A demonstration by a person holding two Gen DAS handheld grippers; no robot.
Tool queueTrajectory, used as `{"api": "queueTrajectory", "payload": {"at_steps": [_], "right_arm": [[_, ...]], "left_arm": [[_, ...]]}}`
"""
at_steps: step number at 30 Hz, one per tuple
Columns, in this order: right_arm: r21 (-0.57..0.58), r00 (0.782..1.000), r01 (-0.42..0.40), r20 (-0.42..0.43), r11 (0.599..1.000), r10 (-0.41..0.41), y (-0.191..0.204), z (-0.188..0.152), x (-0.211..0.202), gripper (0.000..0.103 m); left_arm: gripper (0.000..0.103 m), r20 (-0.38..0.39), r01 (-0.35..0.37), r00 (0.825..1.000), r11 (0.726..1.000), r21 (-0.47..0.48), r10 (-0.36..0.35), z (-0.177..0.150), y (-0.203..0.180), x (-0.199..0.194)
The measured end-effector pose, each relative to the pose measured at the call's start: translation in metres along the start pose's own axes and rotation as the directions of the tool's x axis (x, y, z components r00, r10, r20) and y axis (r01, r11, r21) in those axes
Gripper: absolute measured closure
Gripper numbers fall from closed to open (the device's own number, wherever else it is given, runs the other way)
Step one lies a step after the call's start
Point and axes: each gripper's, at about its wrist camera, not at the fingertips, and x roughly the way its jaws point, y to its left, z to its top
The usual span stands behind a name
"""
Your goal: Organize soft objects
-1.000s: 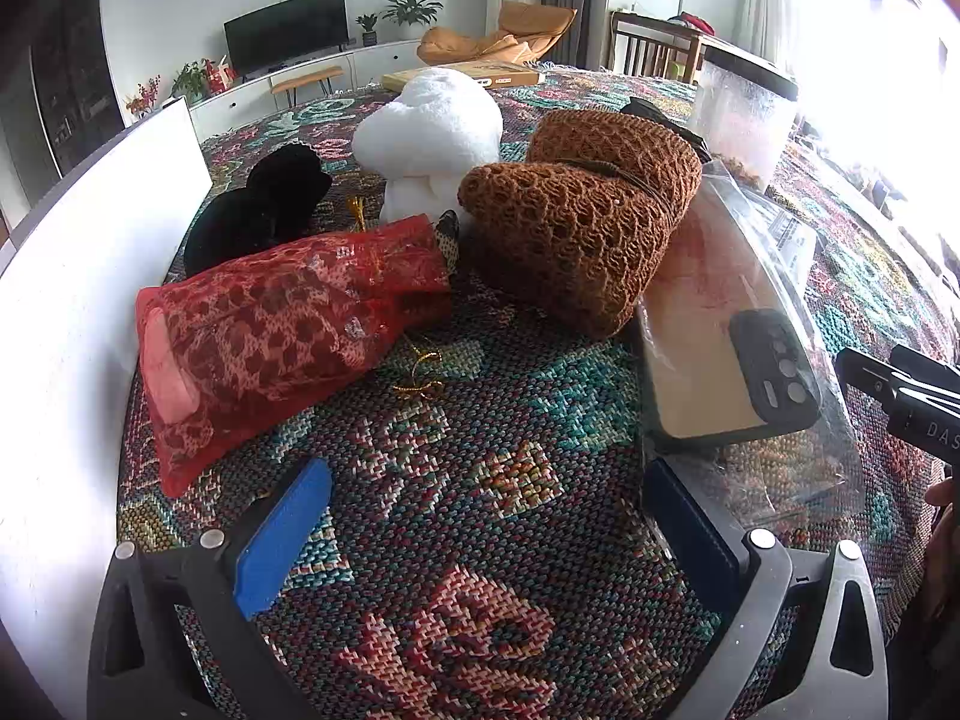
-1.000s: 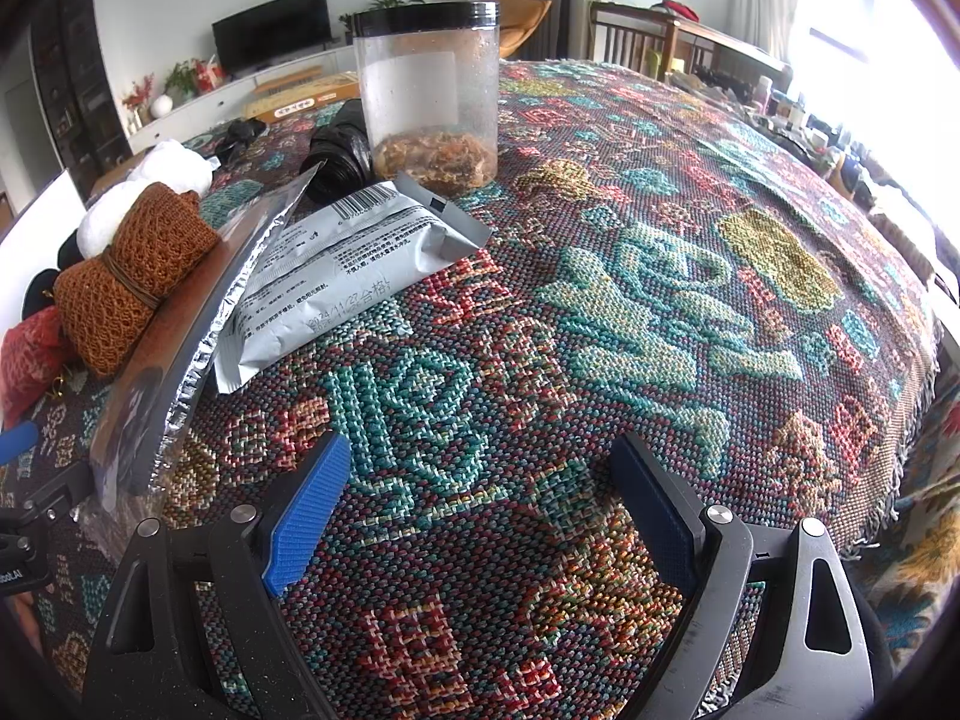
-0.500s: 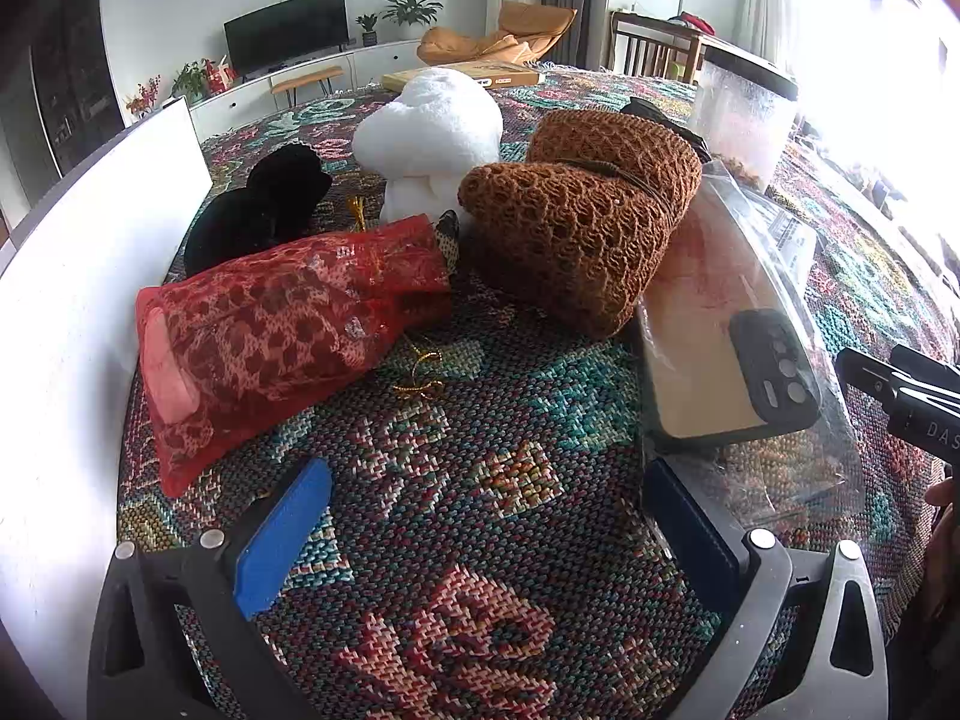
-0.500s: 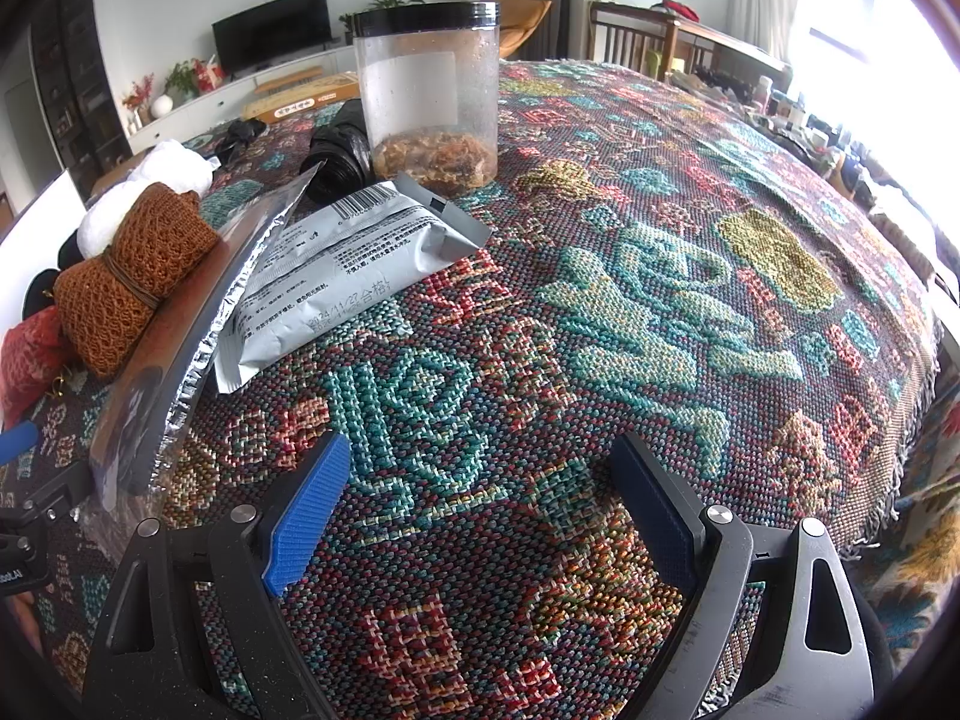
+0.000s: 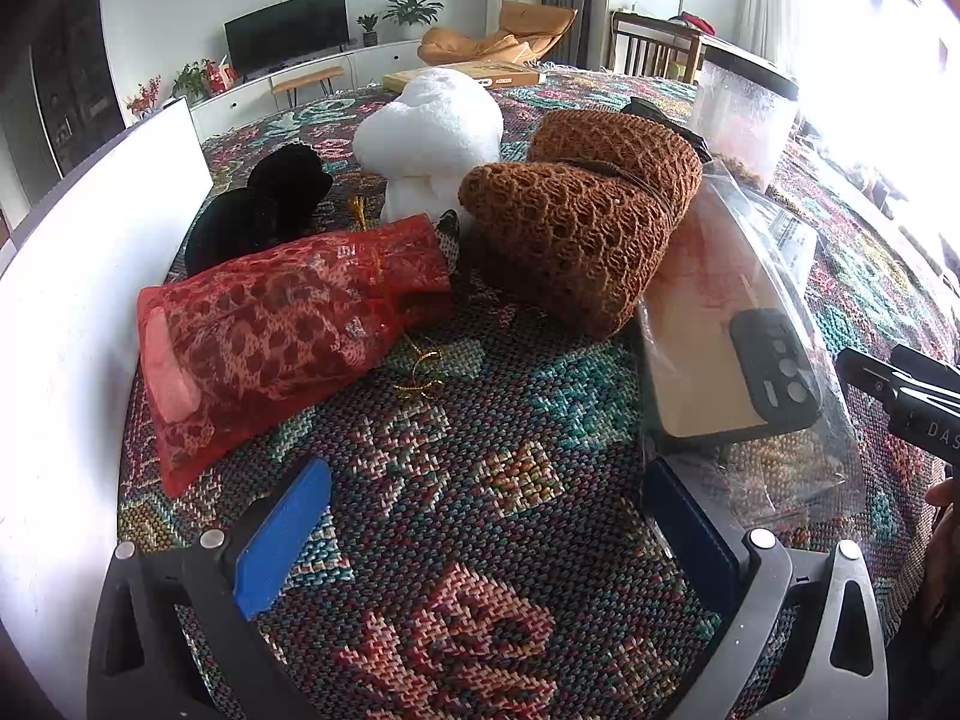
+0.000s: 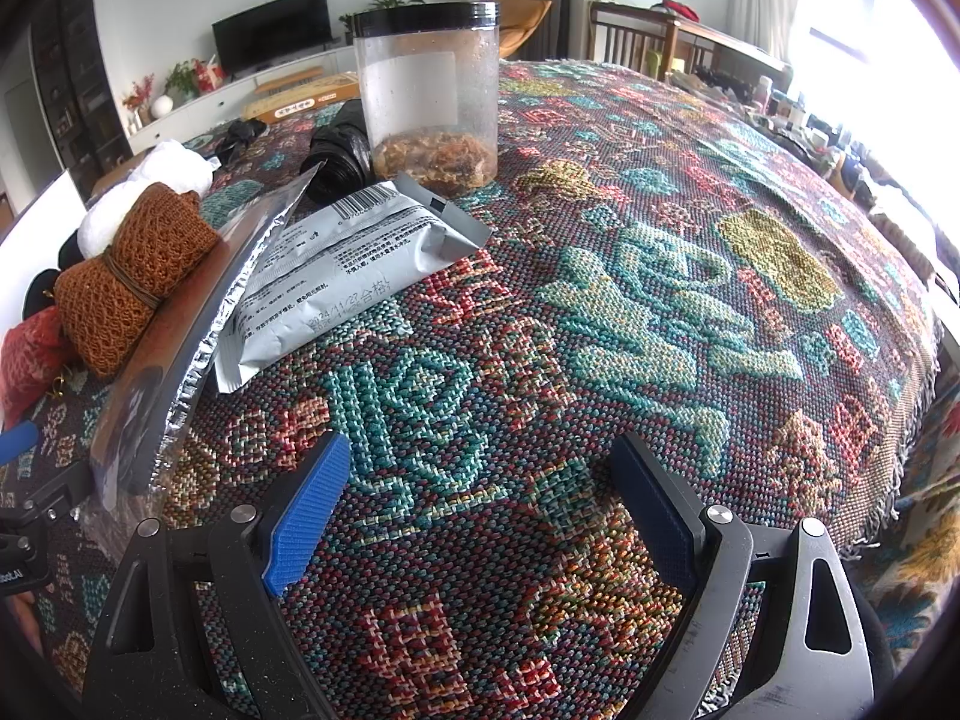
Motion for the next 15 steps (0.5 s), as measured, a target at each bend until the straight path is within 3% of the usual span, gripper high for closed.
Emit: {"api": "queueTrajectory", "payload": {"at_steps": [15], "right_arm": [[-0.001, 1.000, 0.000, 0.001, 1.000, 0.000, 0.0002, -0.0002, -0.0002, 0.012]], "left_arm": [[0.000, -0.020, -0.002, 1.000, 1.000, -0.002, 0.002, -0.0047, 0.0002, -0.0047]]}}
